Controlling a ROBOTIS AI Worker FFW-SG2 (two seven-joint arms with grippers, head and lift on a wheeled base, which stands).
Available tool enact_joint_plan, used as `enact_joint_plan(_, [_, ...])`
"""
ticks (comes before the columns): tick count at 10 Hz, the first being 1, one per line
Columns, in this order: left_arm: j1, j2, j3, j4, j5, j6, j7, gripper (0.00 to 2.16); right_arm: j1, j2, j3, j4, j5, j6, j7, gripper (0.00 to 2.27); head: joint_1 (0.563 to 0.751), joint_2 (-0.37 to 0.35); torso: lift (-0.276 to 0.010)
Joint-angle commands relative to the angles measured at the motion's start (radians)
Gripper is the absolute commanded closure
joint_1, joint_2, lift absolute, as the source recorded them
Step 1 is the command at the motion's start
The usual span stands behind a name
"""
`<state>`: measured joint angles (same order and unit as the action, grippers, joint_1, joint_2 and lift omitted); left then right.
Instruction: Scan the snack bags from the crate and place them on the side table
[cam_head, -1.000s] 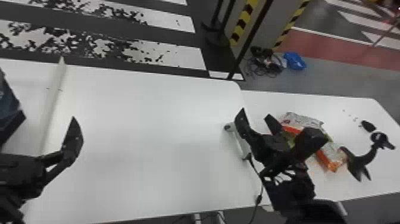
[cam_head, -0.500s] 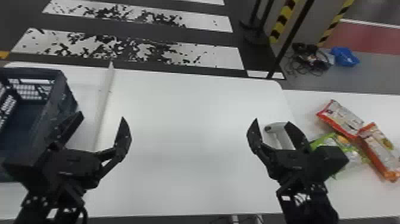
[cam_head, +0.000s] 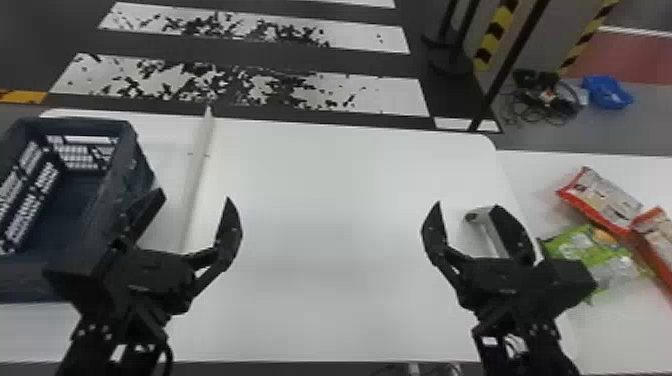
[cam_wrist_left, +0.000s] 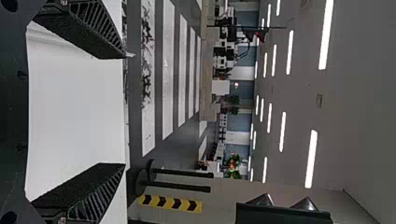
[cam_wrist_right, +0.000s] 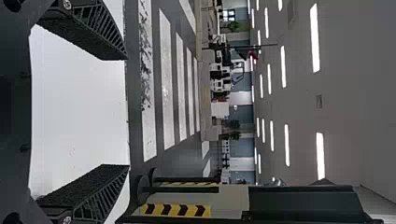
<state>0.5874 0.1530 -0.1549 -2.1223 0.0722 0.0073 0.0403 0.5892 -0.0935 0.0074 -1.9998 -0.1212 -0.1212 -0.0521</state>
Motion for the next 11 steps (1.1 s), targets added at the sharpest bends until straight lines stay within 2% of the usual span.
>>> enact_joint_plan(1, [0.000,-0.001,0.000,0.005,-0.002,-0.002,0.001,0.04,0.004,0.000,0.000,0.000,0.000,-0.008,0.000,0.06,0.695,-0.117,-0.081])
enact_joint_plan(11, [-0.004,-0.009,-0.002,0.016,-0.006,0.001,0.003,0.04,0.011,-0.002,0.003,0.013,-0.005,-0.045,-0.002,0.06,0.695,-0.117,-0.081])
